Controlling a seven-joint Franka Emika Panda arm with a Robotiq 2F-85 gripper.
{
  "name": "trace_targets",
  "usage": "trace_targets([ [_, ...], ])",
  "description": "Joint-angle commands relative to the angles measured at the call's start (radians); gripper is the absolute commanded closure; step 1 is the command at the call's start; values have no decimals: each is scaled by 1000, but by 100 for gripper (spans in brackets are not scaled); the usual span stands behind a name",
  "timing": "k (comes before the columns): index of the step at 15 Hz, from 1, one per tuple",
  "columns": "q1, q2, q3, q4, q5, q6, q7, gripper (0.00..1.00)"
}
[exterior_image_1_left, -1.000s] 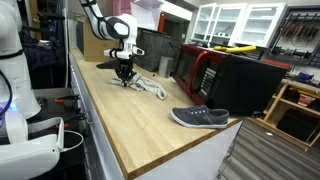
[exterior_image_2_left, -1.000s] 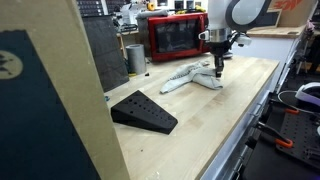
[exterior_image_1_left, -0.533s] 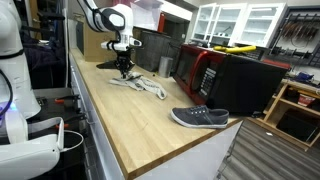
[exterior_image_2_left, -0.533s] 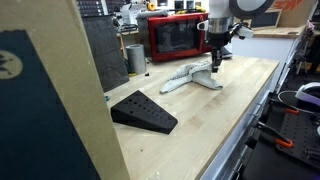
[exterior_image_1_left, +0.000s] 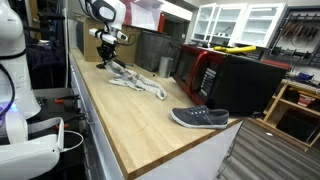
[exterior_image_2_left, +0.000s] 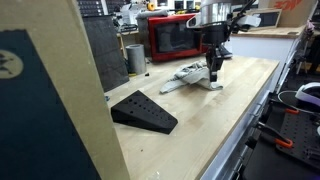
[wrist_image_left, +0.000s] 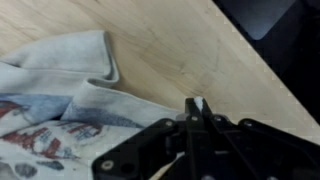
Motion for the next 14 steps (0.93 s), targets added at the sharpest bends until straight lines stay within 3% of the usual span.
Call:
trace_targets([
  [1,49,6,33,67,97,-141,-47,99],
  [7,80,46,78,162,219,-362,-128,99],
  [8,76,48,85,172,227,-394,-131,71],
  [10,65,52,87,185,229,-447,-145,64],
  [14,16,7,63,176,195,-453,-127,33],
])
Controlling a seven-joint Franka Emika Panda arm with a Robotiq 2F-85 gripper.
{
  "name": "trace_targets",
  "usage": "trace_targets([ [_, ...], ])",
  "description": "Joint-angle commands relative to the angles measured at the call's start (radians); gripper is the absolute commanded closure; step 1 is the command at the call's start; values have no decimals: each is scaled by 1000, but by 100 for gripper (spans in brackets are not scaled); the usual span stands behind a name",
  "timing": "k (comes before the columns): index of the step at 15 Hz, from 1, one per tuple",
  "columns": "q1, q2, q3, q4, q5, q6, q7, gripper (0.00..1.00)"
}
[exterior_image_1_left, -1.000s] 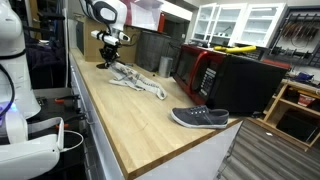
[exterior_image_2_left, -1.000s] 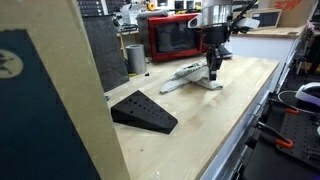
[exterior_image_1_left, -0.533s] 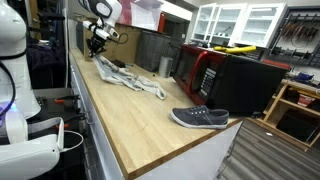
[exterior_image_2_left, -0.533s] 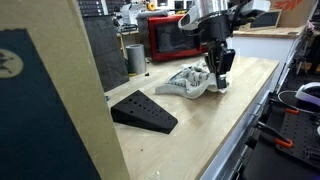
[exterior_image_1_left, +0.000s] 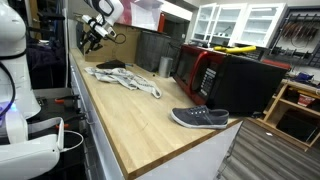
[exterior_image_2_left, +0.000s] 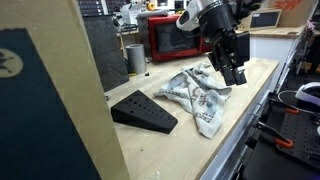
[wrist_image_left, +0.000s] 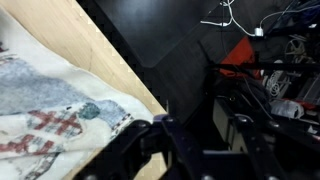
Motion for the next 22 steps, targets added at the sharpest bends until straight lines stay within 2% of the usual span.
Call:
trace_targets([
  [1,-65,-47,-31,-2,-18,1,8,26],
  [4,-138,-83,-87,-26,-22,55,31,4],
  [5,-165,-90,-109,-31,-32,76,29,0],
  [10,-269,-69,-196,-64,-66,258,67,0],
  [15,-326,-3,-238,-132,-108,549,176,0],
  [19,-360,80,-229,-170,-243,770,392,0],
  [22,-367,142,-224,-170,-388,825,578,0],
])
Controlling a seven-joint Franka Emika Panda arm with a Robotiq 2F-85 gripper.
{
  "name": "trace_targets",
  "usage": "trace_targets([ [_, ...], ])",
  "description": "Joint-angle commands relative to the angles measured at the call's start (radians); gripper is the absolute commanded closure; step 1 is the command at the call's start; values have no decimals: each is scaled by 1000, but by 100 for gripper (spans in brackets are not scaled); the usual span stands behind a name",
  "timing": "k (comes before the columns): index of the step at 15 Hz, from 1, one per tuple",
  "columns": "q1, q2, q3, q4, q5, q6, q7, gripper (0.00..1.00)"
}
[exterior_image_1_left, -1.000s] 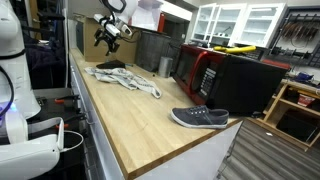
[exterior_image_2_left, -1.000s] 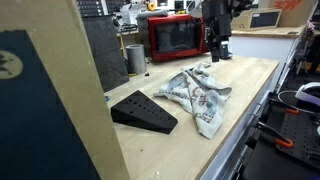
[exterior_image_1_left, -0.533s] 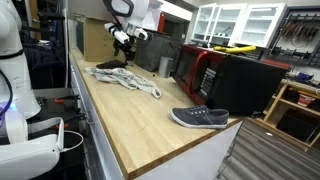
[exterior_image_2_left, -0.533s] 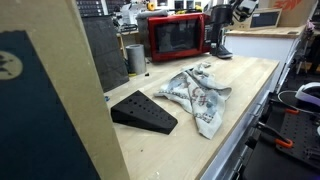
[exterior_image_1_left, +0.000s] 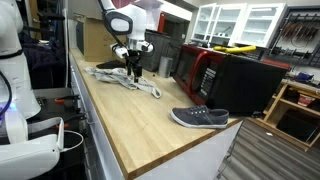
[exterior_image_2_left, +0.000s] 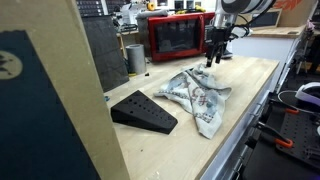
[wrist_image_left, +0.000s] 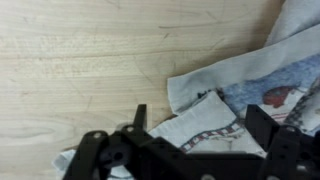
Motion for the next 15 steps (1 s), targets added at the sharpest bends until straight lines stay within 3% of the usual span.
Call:
trace_targets([
  [1,-10,60,16,3,-140,47,202,0],
  [8,-3,104,11,14,-249,14,357,0],
  [9,-4,106,10,15,-256,16,358,25],
  [11,-5,108,8,15,-265,18,357,32],
  [15,-5,106,7,12,-281,20,348,64],
])
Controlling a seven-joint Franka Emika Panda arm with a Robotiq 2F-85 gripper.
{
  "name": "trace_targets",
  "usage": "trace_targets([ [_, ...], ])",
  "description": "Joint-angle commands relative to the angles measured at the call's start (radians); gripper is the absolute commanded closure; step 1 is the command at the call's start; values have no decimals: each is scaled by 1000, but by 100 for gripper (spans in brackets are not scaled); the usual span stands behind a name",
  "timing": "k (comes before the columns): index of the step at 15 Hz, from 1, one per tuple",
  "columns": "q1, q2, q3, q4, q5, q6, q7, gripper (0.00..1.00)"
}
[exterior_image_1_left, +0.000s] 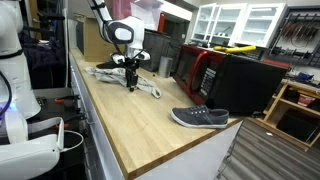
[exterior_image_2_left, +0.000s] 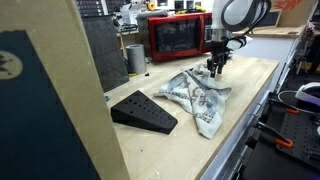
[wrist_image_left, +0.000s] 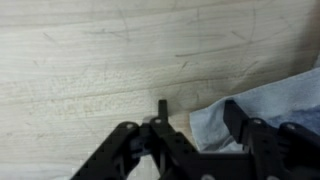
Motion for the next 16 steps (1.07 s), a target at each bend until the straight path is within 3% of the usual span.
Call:
trace_targets([
  [1,-3,-1,1,9,-32,-9,21,71],
  [5,-2,-6,3,6,-35,-10,14,99],
  [11,-14,-65,-10,-32,-67,-9,4,99],
  [16,-101,-150,-85,-62,-148,-50,5,99],
])
